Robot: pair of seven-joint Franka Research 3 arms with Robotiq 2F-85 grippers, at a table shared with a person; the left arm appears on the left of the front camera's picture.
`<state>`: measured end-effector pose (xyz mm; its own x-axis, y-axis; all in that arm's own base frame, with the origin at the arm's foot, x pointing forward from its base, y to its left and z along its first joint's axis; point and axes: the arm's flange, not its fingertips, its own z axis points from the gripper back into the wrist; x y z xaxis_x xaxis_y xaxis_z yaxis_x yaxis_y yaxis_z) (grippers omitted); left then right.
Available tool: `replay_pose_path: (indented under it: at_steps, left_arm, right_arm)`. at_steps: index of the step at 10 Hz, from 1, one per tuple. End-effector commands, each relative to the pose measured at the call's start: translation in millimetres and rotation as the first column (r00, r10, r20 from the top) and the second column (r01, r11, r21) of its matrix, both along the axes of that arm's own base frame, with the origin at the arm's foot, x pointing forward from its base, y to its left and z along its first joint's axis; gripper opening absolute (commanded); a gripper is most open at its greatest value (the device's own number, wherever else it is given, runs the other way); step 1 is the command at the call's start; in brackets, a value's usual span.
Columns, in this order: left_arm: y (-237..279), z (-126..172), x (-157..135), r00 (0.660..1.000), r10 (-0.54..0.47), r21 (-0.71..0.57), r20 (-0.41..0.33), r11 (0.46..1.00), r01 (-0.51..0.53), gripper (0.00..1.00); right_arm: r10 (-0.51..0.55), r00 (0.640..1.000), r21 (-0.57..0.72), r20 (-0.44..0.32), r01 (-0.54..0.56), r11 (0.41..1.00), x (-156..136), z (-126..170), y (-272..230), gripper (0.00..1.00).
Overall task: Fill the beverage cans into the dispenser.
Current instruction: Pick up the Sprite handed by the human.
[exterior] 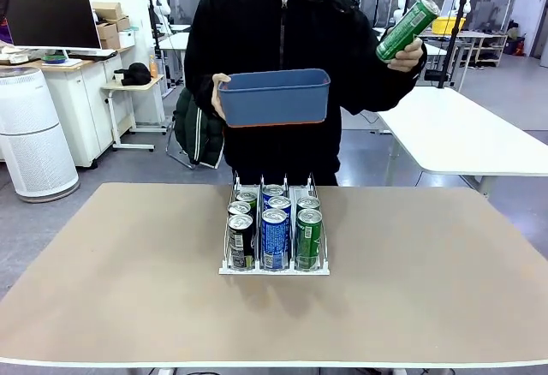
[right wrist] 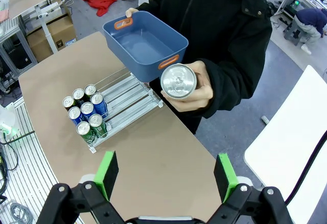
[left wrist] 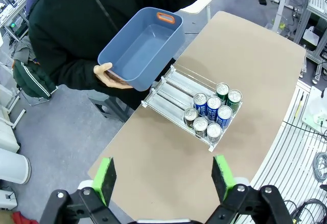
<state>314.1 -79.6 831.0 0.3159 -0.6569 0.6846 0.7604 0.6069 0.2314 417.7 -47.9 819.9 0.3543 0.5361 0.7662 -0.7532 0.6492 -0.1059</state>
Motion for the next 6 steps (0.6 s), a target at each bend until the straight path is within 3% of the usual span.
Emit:
replay_pose_path:
  at_steps: [1,5,6]
  left_arm:
    - [1.0,0.0,0.6,1.0,0.004,-0.002,0.006,1.0,-0.004,1.0]
    - [1.0,0.0,0.6,1.0,0.004,-0.002,0.006,1.0,-0.004,1.0]
    - [1.0,0.0,0.6,1.0,0.004,-0.002,0.006,1.0,-0.004,1.0]
  right_arm:
    - [-0.002,1.0,0.001,0.002,0.002,1.0,0.0,-1.2,0.9,1.0]
    - [0.0,1.0,0.0,0.0,0.0,1.0,0.0,0.0,0.0,1.0]
    - [0.049,0.995,-0.045,-0.086,-0.053,0.998,9.2,2.6,6.2,1.0]
